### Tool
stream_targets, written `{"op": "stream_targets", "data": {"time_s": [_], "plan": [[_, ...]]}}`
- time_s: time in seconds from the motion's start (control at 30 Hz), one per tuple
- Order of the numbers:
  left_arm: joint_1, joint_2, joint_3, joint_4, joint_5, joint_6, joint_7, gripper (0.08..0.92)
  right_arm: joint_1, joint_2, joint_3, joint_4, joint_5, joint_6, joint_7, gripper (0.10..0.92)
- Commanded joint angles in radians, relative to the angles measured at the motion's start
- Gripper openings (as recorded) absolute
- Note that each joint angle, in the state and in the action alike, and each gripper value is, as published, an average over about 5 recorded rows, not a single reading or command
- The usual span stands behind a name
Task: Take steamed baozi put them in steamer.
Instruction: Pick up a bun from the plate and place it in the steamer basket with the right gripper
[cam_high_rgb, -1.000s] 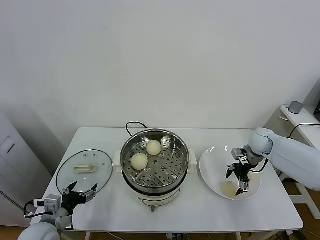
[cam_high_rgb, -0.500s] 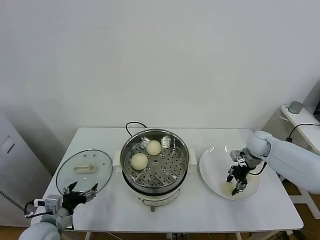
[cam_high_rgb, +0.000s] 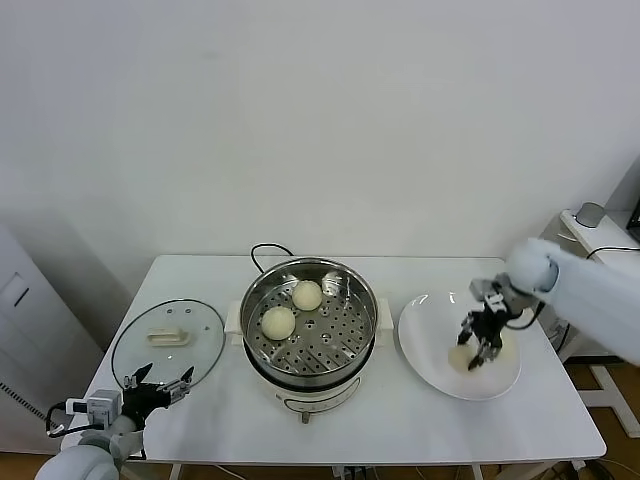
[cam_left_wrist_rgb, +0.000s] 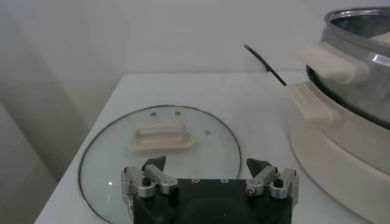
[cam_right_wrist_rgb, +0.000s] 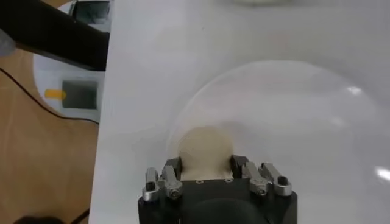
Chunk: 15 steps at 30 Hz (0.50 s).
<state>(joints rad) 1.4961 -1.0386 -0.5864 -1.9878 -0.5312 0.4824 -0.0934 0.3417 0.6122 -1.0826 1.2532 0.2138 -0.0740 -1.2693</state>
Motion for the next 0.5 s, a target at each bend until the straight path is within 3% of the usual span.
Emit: {"op": "stream_targets", "data": {"time_s": [0.03,0.5], "plan": [[-0.004,0.008,0.000,-0.002,-0.003,-0.001,0.000,0.823,0.282,0.068,-0.036,0.045,0.100,0.132,0.007,0.509],[-0.002,0.016,0.001,-0.005,-0.006,-0.004,0.001,0.823,0.366,0.355,-0.052,-0.019,0.091,0.458,0.002,0.509]]}}
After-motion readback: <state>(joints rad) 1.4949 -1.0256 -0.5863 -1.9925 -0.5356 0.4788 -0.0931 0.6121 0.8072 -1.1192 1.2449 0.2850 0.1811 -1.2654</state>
